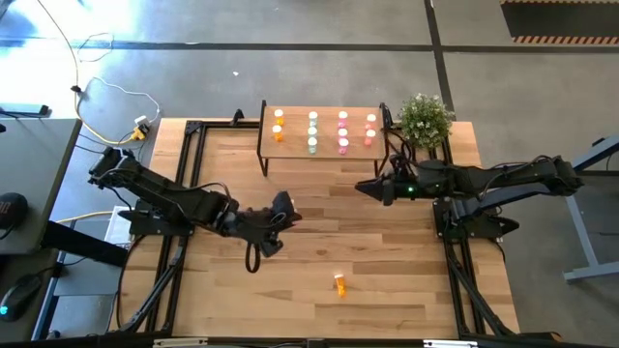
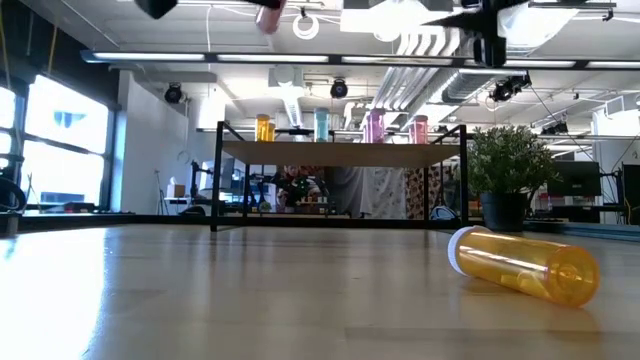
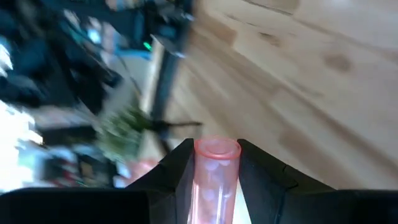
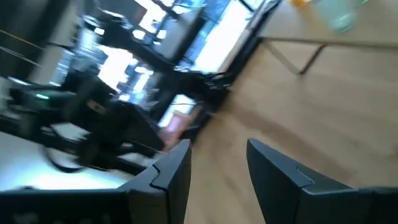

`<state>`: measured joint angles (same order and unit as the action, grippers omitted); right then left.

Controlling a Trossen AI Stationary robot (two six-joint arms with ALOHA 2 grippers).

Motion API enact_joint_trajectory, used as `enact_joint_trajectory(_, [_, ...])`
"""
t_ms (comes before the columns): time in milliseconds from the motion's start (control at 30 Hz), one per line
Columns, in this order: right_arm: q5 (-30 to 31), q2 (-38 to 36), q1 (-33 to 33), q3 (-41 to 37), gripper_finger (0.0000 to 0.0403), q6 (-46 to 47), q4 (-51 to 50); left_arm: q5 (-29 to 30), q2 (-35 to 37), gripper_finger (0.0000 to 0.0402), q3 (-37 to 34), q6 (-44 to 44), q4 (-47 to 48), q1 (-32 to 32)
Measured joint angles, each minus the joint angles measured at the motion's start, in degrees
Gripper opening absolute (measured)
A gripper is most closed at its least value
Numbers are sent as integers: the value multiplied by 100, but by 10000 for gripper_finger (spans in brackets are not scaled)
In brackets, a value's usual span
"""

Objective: Pick and place medicine bottles onto shelf by color
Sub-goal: Put the pink pill bottle aligned with the other pink pill bottles

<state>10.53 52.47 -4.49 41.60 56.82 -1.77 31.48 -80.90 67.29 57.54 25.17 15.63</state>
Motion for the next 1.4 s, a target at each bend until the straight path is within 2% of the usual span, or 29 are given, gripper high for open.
enact_joint_trajectory(167, [-262,102,0,0,147,468,646,94,0,103,0,1435,-643,15])
enact_joint_trajectory(367, [-382,467,43,0,152,480,1995,123,0,103,0,2455,-1029,-107])
enact_joint_trajectory(533, [-1007,798,423,0,183,645,2784,143,0,103,0,3195,-1328,-183])
enact_joint_trajectory(767, [-2062,1142,803,0,204,682,3036,-12,-48,103,0,3701,-1913,-194])
enact_joint_trajectory(967, [-2559,1544,826,0,204,763,3526,-212,-358,103,0,3769,-2357,-213])
enact_joint_trajectory(1267, [-2865,1885,828,0,204,744,3601,-300,-853,103,0,4065,-3212,-365])
enact_joint_trajectory(1400, [-3056,1934,842,0,204,765,3566,-619,-862,103,-2,4067,-3270,-460])
